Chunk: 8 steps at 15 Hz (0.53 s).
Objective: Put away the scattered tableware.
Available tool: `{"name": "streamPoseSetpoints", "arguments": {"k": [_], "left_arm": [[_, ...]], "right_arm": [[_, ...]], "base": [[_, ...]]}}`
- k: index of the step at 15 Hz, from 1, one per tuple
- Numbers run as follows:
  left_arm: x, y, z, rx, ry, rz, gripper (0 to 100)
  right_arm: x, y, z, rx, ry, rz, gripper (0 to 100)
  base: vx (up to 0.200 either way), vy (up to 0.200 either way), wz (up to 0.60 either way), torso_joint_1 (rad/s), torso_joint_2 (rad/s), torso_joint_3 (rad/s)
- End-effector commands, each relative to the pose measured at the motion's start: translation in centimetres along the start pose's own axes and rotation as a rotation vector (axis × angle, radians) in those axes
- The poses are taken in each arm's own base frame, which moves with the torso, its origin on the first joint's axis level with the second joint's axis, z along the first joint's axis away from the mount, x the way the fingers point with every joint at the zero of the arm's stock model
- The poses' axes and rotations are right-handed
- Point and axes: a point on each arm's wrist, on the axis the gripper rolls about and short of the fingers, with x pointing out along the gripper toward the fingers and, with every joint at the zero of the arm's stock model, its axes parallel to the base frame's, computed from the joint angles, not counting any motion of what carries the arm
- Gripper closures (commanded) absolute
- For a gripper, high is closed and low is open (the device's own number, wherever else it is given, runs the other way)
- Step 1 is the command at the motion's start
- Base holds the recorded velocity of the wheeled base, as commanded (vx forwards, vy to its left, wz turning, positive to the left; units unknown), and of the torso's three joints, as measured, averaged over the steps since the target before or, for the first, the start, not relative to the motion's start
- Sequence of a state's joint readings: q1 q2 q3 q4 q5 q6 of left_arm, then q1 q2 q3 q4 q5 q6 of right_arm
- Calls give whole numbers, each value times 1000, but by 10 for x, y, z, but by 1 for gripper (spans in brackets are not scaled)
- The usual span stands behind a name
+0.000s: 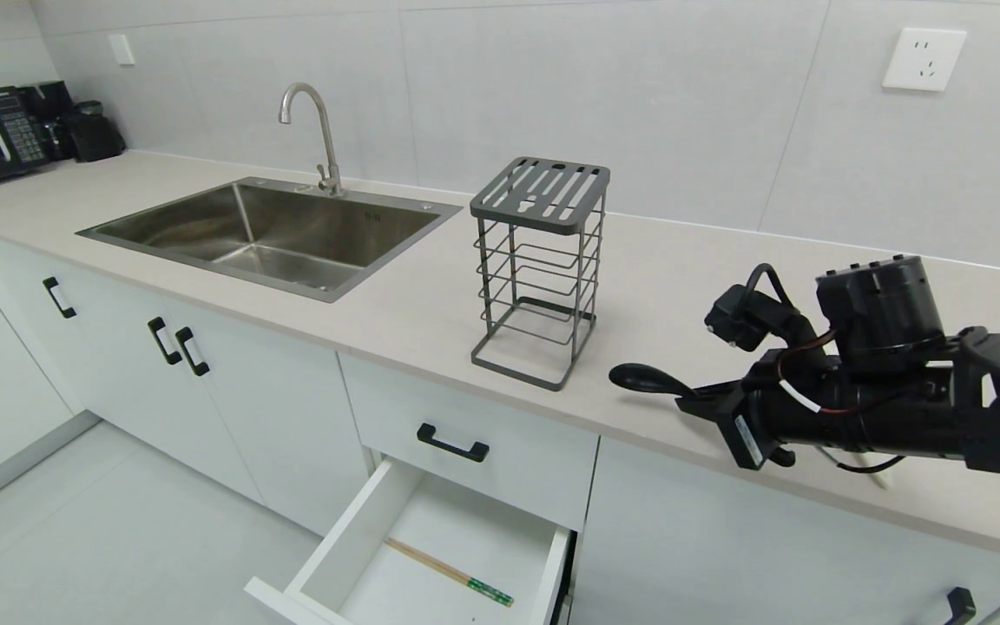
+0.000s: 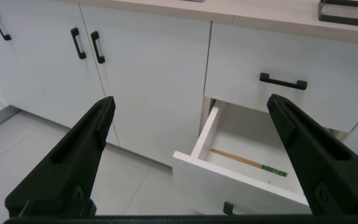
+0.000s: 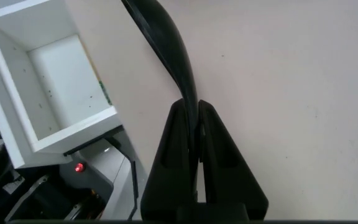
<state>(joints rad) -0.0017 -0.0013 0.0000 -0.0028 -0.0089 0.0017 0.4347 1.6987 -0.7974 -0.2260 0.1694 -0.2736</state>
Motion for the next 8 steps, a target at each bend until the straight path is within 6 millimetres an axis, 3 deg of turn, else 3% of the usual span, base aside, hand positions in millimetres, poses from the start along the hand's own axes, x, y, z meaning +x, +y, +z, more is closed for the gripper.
{"name": "streamPoseSetpoints", "arguments": {"k": [1,5,8], "left_arm": [[0,0,0,0,1,0,0],[0,0,0,0,1,0,0],[0,0,0,0,1,0,0]], "right_arm": [[-3,11,5,-27,-22,29,100],[1,41,3,-83,-32,119,100],[2,48,-1,-97,-37,152,100]], "base": [[0,0,0,0,0,0],[0,0,0,0,0,0],[0,0,0,0,0,0]]}}
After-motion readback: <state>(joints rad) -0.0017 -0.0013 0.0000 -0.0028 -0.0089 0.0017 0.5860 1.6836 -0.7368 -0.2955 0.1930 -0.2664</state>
